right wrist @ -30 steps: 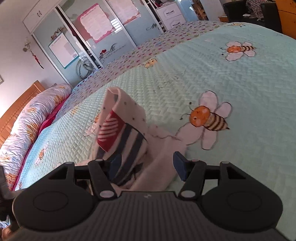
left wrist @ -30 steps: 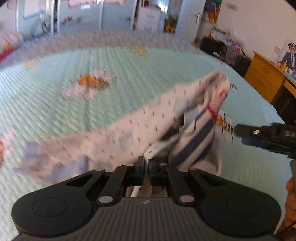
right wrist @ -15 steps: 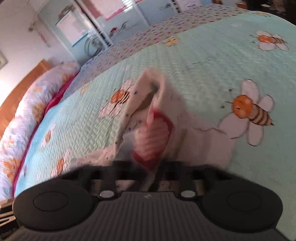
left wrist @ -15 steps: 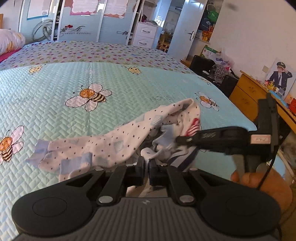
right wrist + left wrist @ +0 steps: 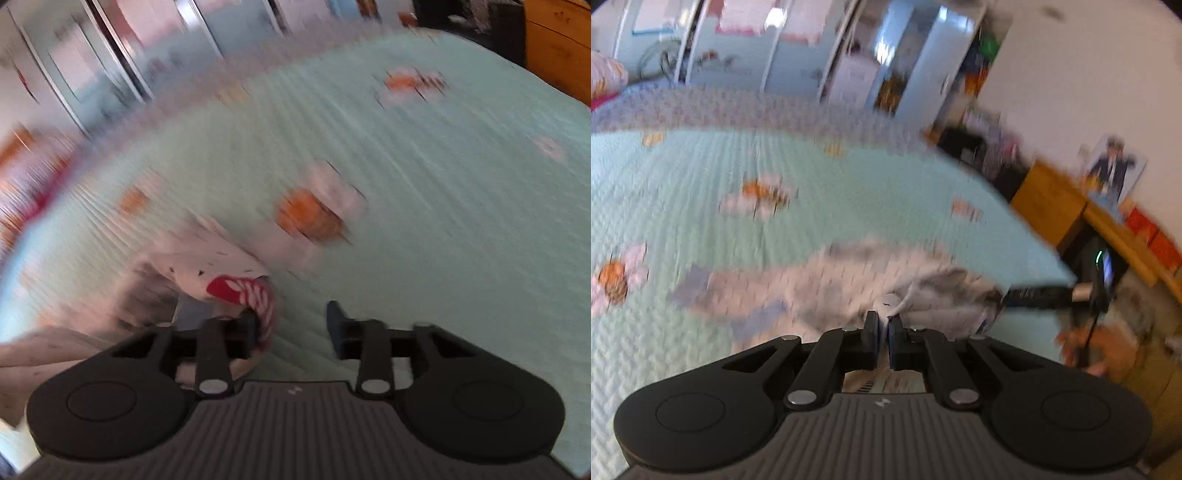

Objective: Fold clothes
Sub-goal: 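Shake out the romper with the right gripper while the left gripper holds a leg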

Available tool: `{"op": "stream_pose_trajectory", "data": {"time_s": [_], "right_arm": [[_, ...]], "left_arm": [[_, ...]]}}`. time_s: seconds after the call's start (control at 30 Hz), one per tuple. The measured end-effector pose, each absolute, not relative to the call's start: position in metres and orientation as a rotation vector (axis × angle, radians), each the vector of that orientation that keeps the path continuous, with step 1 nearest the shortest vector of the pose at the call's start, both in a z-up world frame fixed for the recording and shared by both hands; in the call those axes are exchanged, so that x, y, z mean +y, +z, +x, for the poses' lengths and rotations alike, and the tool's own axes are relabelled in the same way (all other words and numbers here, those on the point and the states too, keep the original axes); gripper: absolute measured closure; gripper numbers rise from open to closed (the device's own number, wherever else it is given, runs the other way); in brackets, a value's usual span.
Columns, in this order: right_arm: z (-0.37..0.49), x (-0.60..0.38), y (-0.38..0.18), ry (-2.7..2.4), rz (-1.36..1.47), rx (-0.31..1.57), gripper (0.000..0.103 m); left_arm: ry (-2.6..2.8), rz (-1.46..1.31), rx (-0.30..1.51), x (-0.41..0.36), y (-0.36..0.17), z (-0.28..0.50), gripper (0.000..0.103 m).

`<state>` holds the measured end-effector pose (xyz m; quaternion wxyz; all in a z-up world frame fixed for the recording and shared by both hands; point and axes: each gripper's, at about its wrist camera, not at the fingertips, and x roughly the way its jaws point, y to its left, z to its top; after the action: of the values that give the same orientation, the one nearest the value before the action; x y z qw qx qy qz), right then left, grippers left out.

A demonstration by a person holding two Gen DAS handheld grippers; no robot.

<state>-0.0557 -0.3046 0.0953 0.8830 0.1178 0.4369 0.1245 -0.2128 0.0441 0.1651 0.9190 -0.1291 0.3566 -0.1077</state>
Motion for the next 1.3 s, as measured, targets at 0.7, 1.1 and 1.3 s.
{"op": "stream_pose_trajectory", "data": {"time_s": [0.7,1.1,1.3], "right_arm": [[-0.101,-0.112,0.108,0.708,-0.663,0.481,0.029],[-0.087,-0.032,0.053,0.736,-0.999,0.467,0.077],[-0.04,-0.1,0.139,0.562,-0.331,0.478,0.103]], "left_arm": [[-0.204,-0.355,0.907,0.069,0.119,-0.23,0.093],[-0.156,-0.407,0.921,0.089,0.11,-0.224,0.082],[-0.152,-0.405,0.924,0.088,0.11,-0.223,0.077]]}}
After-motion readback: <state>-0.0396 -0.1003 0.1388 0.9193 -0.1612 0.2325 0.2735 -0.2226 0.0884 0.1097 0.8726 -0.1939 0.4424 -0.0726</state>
